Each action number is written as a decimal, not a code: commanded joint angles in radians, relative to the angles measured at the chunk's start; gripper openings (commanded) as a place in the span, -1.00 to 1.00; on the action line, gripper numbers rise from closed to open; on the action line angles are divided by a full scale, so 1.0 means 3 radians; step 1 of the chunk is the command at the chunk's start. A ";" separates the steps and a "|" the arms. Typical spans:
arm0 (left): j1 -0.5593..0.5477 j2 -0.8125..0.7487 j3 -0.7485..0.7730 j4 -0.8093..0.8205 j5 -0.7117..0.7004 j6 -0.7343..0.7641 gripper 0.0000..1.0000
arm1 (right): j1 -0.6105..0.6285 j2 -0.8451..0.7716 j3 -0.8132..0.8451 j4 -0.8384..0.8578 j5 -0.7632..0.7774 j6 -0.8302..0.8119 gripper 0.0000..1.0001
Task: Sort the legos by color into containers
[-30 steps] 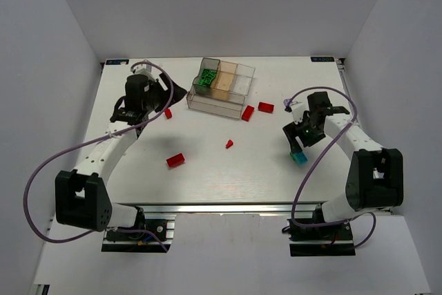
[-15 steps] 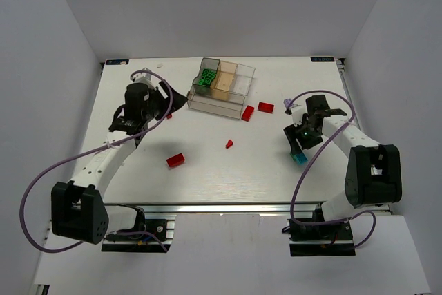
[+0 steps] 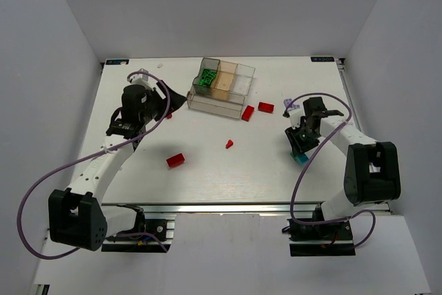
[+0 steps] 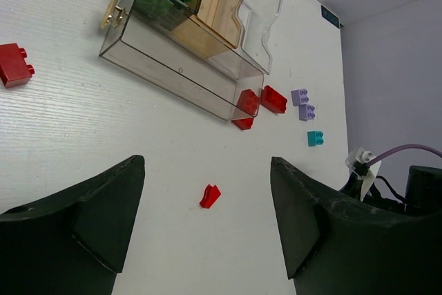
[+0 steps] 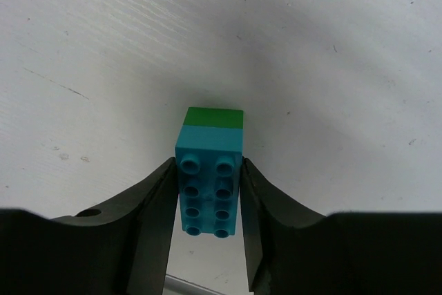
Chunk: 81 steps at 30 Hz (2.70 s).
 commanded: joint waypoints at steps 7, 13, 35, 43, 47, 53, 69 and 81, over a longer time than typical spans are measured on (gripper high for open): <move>-0.0045 0.0145 -0.0063 0.0728 0.0829 -0.0187 0.63 | 0.0007 -0.0082 0.0363 -0.0127 -0.0693 -0.0281 -1.00; -0.0081 0.0533 0.0060 0.1429 0.1658 -0.0534 0.63 | 0.0002 0.0050 0.1299 -0.0745 -0.2460 -0.1175 -1.00; -0.0449 0.1608 0.0469 0.3649 0.1854 -0.2437 0.68 | 0.0538 0.0148 0.1234 0.3329 -0.3395 0.1022 -1.00; -0.0515 0.1833 0.0678 0.3675 0.1905 -0.2565 0.69 | 0.0631 0.0148 0.1168 0.3738 -0.3350 0.1242 -1.00; -0.0516 0.1905 0.0699 0.3700 0.1935 -0.2641 0.69 | 0.0676 0.0158 0.1137 0.3825 -0.3329 0.1263 -1.00; -0.0546 0.1971 0.0704 0.3772 0.1956 -0.2738 0.62 | 0.0723 0.0184 0.1101 0.3928 -0.3263 0.1248 -1.00; -0.0577 0.2120 0.0694 0.4186 0.2043 -0.3127 0.39 | 0.0743 0.0342 0.1157 0.3744 -0.2777 0.0870 -1.00; -0.0577 0.2252 0.0735 0.4319 0.2012 -0.3235 -0.40 | 0.0738 0.0312 0.1112 0.3595 -0.2813 0.0706 -1.00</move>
